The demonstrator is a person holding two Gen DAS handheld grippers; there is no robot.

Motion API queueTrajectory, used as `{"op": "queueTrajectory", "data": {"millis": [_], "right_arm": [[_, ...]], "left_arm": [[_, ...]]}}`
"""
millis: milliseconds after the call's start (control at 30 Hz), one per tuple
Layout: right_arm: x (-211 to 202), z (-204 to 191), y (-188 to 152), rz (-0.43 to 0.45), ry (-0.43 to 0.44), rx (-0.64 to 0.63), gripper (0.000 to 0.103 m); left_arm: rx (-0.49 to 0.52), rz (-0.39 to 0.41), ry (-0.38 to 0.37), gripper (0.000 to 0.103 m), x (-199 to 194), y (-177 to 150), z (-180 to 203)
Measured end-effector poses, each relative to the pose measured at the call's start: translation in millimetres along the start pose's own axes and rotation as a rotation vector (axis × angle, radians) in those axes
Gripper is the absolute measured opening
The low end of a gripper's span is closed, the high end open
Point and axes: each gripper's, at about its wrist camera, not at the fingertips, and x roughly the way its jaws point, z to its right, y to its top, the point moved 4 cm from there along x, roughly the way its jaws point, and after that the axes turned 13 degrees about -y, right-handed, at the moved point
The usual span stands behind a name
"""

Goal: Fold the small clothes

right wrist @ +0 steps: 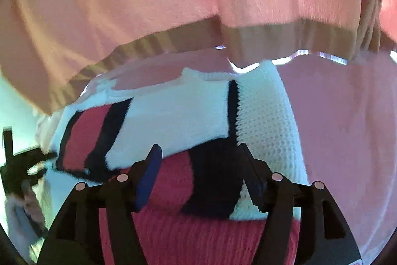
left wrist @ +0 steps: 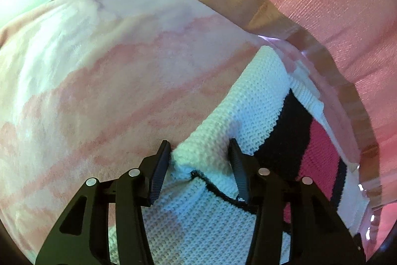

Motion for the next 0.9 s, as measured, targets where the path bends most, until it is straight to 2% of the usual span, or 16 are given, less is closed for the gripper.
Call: {"op": "queueTrajectory", "data": {"millis": [67, 133, 167, 200, 233, 267, 333, 400, 433, 467, 533, 567, 700, 767, 800, 900], "right_arm": [[13, 8, 5, -0.055, 0.015, 0.065, 0.062], [26, 7, 9, -0.056, 0.011, 0.078, 0.060], [27, 3, 11, -0.036, 0.008, 0.065, 0.052], [29, -5, 14, -0.035, 0.033, 0.047, 0.011], [27, -9, 16, -0.039, 0.061, 0.051, 0.008], [19, -11, 21, -0.010, 0.083, 0.062, 0.007], [-18, -13, 32, 0.108, 0.111, 0.057, 0.007], [-43, -2, 31, 0.170, 0.128, 0.079, 0.006], [-42, 4, 27, 0.176, 0.102, 0.068, 0.006], [-26, 9, 18, 0.128, 0.058, 0.037, 0.006], [17, 13, -3, -0.021, 0.033, 0.019, 0.006], [23, 14, -11, -0.030, 0.048, 0.027, 0.006], [1, 15, -5, 0.032, 0.084, 0.052, 0.007], [20, 16, -10, -0.031, 0.041, 0.011, 0.006], [21, 18, -12, -0.022, 0.056, 0.011, 0.007], [-5, 24, -11, 0.019, -0.011, 0.014, 0.022]], "left_arm": [[-0.022, -0.002, -0.028, 0.038, -2, 2, -1], [-0.033, -0.007, -0.053, 0.030, -1, 3, 0], [-0.032, -0.006, -0.058, 0.025, -2, 3, 1], [-0.021, 0.004, -0.049, 0.023, -3, 3, 3], [-0.015, 0.017, -0.043, 0.022, -6, 3, 5], [-0.009, 0.033, -0.039, 0.022, -10, 4, 7], [-0.003, 0.062, -0.046, 0.021, -21, 7, 12], [-0.010, 0.068, -0.054, 0.022, -26, 10, 10], [-0.007, 0.063, -0.047, 0.022, -23, 10, 8], [-0.007, 0.051, -0.038, 0.022, -17, 8, 4], [-0.028, 0.019, -0.007, 0.022, -3, 1, -7], [-0.024, 0.032, -0.004, 0.022, -2, 1, -7], [0.011, 0.053, 0.004, 0.022, -9, 3, -2], [0.007, 0.023, 0.001, 0.024, -2, 1, -7], [0.011, 0.029, 0.000, 0.025, -2, 0, -8], [0.009, 0.030, -0.033, 0.027, -16, 1, 1]]}}
